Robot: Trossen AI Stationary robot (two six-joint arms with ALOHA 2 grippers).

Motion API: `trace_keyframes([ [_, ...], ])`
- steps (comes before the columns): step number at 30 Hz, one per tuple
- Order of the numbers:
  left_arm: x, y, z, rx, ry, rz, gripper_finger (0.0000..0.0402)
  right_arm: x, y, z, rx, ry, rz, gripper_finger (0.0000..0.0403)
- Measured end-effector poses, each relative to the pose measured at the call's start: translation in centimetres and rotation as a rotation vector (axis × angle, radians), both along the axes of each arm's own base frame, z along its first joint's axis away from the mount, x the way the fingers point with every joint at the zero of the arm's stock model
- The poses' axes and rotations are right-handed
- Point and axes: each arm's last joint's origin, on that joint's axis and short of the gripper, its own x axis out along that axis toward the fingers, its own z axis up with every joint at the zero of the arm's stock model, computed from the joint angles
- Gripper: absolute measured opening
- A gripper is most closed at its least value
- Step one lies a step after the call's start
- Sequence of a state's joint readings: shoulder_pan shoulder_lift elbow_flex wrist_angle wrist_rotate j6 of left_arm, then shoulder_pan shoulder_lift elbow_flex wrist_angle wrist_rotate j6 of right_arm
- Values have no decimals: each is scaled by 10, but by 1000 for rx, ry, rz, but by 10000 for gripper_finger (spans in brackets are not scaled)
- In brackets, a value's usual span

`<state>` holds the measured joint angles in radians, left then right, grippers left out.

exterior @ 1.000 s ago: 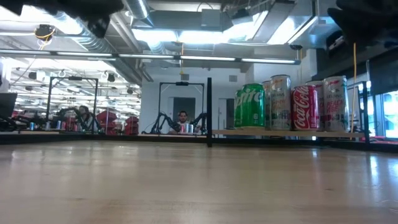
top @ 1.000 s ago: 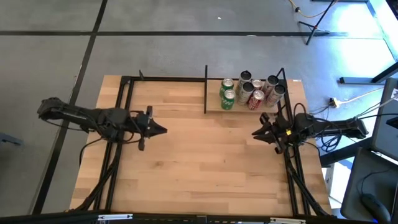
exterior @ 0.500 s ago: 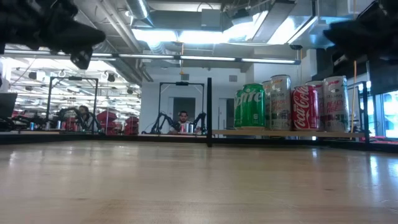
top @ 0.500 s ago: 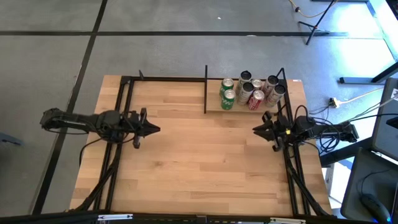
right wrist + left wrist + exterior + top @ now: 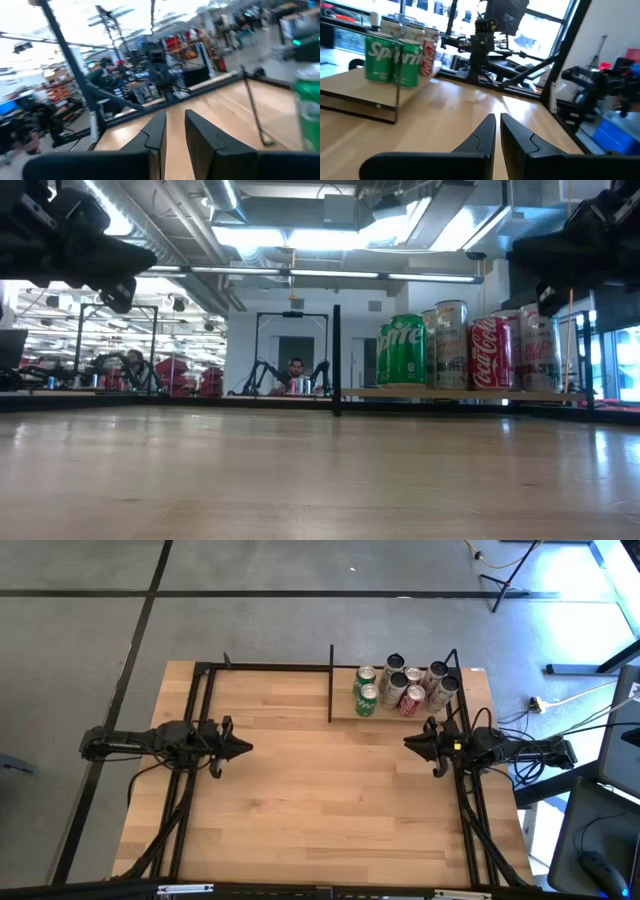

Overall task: Place canned beverage on shelf
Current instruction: Return to Home Position

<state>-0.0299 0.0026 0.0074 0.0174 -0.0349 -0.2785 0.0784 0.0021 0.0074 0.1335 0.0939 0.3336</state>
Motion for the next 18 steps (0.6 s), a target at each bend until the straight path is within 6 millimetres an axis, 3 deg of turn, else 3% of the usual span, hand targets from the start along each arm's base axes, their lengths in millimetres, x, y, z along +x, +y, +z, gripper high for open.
trace_keyframes([
  [18, 1, 0, -1, 20, 17, 4, 20, 1, 0, -9, 48, 94, -14, 58],
])
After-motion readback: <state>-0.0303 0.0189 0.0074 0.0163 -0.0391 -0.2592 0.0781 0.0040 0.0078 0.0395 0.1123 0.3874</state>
